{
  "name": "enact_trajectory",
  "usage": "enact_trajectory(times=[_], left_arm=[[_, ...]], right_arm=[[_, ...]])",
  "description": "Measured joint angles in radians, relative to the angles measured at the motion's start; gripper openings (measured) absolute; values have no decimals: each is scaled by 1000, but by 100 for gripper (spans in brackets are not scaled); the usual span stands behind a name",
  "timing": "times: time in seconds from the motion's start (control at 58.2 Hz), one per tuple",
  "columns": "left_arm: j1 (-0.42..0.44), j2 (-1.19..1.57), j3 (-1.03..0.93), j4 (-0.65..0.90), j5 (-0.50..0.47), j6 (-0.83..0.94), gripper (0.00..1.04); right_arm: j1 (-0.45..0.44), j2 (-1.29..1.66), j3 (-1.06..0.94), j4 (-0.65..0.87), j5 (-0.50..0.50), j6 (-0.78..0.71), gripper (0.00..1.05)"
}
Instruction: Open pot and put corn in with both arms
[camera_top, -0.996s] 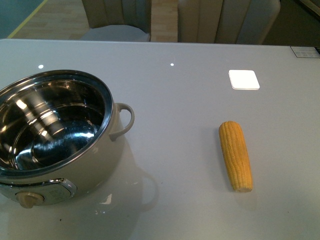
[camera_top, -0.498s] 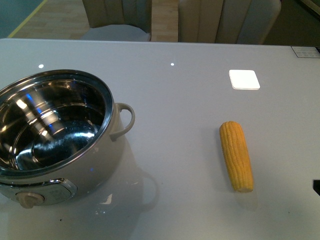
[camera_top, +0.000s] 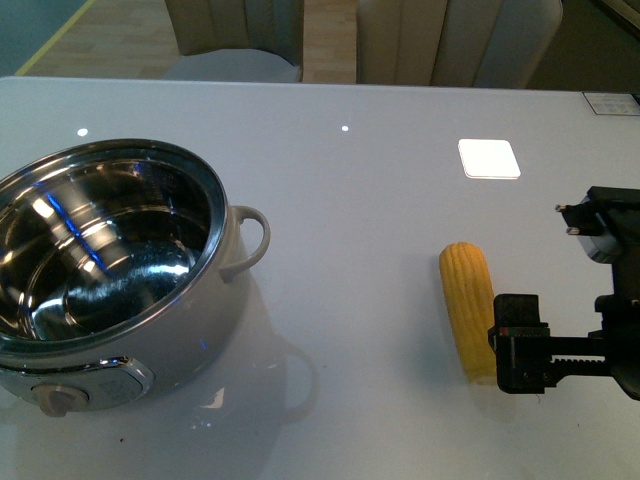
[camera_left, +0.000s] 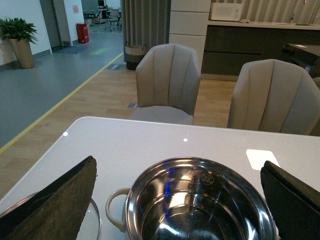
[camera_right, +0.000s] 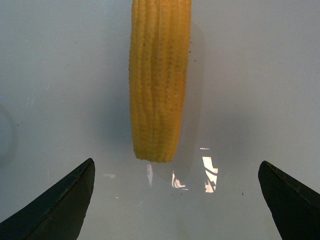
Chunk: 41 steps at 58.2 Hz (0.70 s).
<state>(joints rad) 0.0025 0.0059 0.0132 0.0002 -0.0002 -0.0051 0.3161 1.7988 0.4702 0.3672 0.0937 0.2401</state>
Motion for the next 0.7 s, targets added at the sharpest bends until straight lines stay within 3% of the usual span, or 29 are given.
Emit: enact_trajectory(times=[0.704], left_arm=[[0,0,0,0,0,0,98]], right_arm=[[23,340,243,16,36,-57,96]])
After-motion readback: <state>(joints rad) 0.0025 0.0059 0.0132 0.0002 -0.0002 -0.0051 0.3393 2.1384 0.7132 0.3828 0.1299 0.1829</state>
